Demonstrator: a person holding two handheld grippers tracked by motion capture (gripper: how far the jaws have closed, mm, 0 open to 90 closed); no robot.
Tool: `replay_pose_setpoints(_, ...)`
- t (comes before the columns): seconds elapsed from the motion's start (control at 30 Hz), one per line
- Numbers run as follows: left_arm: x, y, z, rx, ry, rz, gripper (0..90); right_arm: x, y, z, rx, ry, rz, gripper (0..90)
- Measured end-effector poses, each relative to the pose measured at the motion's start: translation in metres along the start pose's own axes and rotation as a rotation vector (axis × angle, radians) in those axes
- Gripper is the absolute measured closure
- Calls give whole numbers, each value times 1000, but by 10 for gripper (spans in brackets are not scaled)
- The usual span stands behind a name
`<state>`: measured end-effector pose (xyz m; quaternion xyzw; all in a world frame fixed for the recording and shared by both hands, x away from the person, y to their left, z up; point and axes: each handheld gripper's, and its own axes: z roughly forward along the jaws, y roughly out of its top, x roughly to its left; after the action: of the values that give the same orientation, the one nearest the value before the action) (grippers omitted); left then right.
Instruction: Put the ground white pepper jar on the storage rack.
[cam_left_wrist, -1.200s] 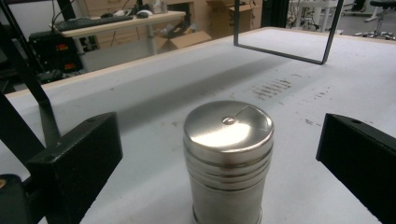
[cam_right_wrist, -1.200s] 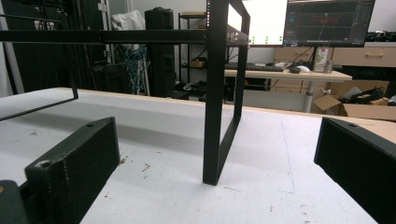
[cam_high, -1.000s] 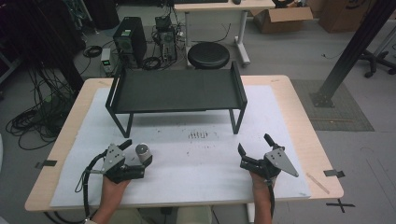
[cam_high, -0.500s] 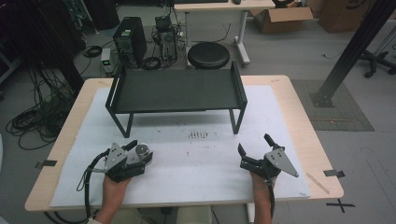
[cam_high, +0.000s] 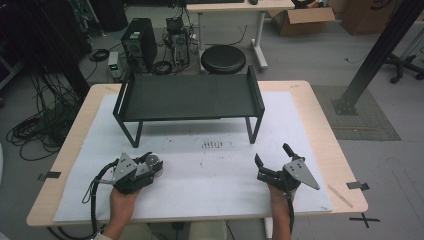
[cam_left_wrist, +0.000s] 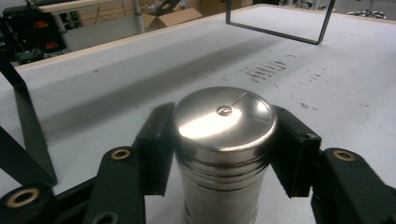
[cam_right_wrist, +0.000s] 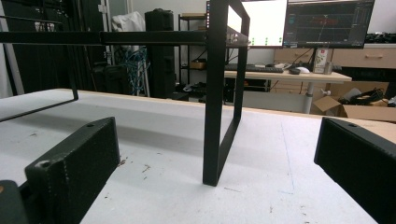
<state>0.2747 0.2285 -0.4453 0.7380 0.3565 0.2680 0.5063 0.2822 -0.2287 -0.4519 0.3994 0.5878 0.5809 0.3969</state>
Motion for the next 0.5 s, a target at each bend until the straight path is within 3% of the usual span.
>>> replay_pose_setpoints(0.5,2,0,0,3,-10,-15,486,0,0,0,0,1,1,0)
